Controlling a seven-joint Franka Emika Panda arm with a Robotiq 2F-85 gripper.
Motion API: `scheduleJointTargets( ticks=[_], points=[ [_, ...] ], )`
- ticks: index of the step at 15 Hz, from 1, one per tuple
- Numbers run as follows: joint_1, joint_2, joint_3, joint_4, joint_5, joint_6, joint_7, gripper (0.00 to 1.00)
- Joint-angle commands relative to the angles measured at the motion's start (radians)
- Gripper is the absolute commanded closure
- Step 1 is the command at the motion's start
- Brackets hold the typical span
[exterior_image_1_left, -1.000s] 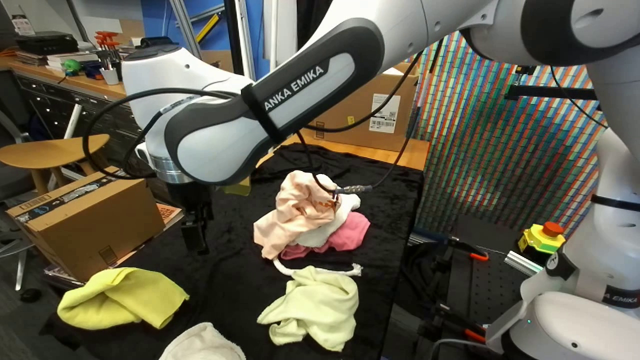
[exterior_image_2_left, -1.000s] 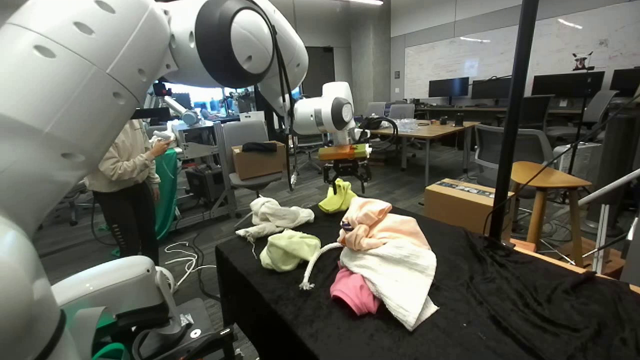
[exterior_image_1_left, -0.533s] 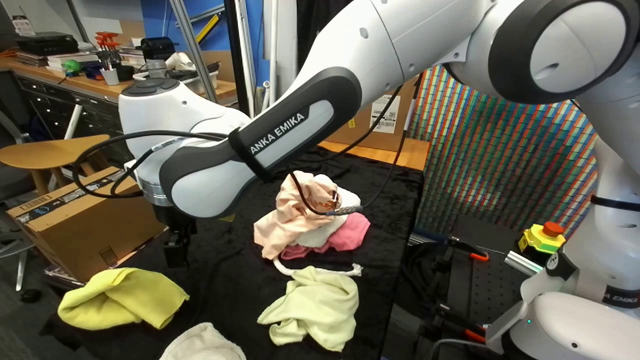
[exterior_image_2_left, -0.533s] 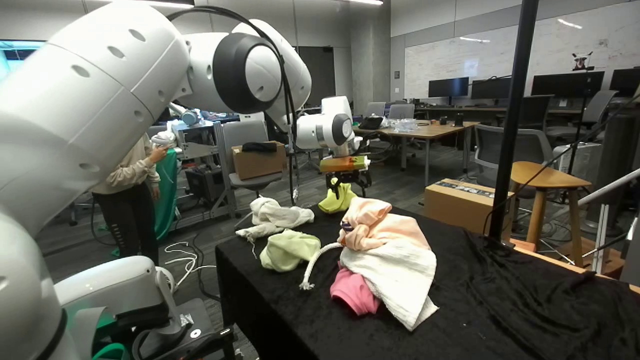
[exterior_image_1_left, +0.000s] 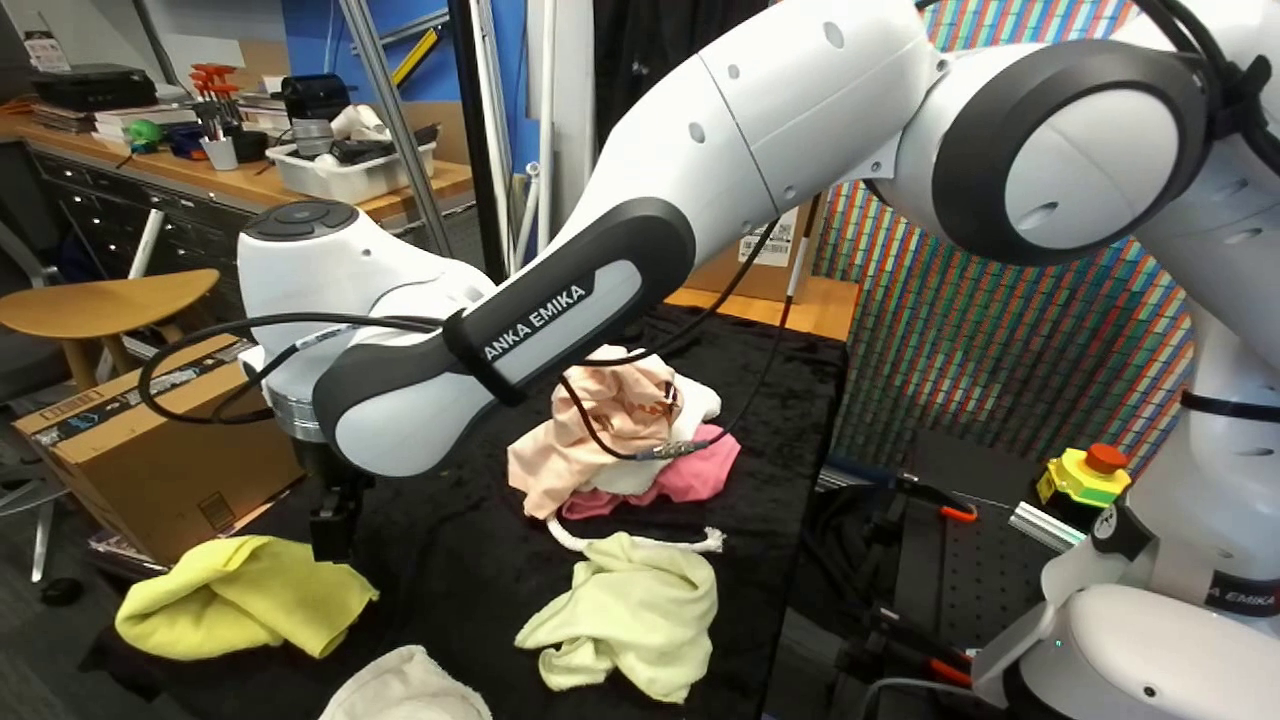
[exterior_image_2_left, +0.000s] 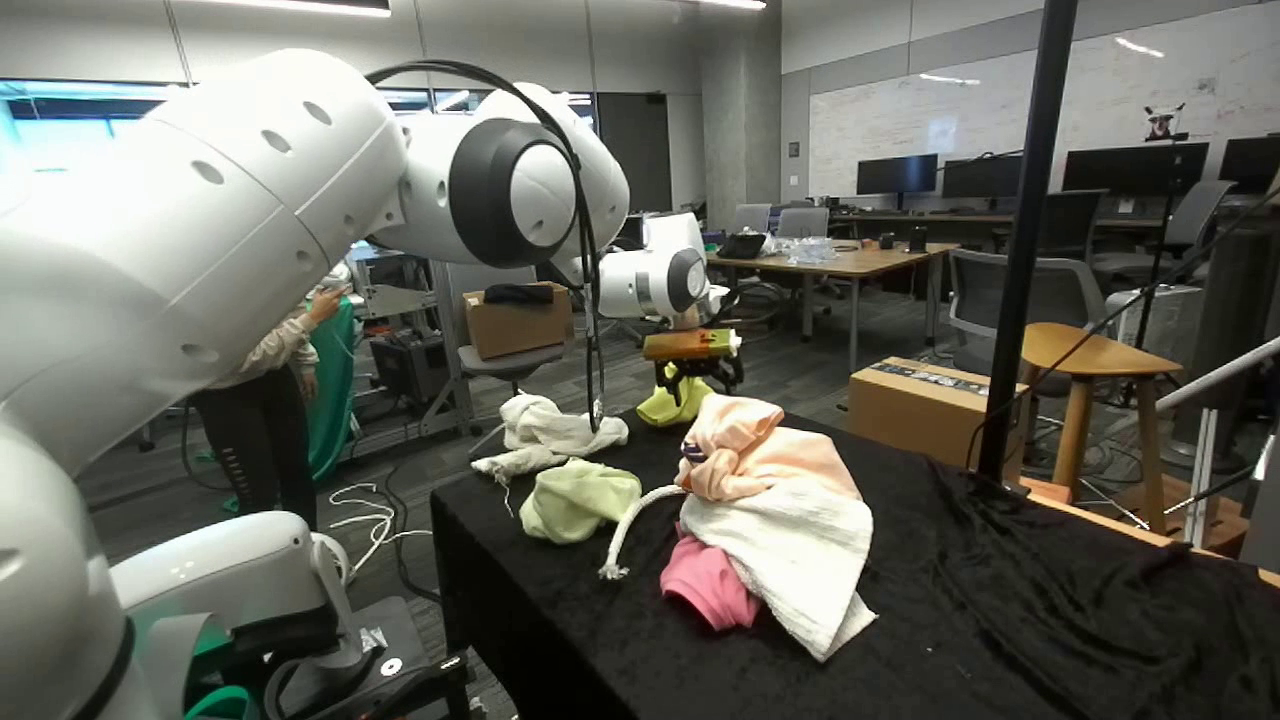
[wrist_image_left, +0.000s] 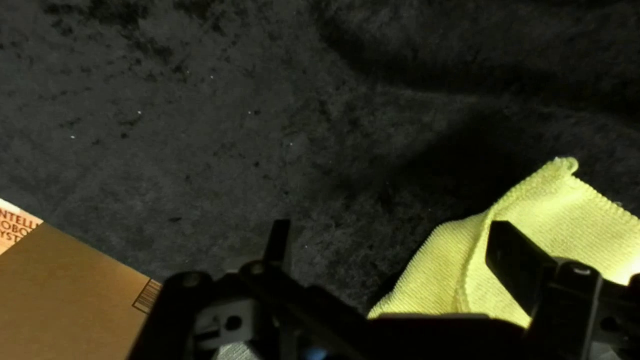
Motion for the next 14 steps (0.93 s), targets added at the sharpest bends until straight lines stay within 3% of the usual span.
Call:
scheduleJointTargets(
  ticks=[1, 14],
  points=[
    [0.023, 0.052, -0.005, 0.097, -0.007, 0.020, -0.004, 0.00],
    [0.035, 0.199, 0.026, 0.298, 0.075, 0.096, 0.031, 0.00]
  ],
)
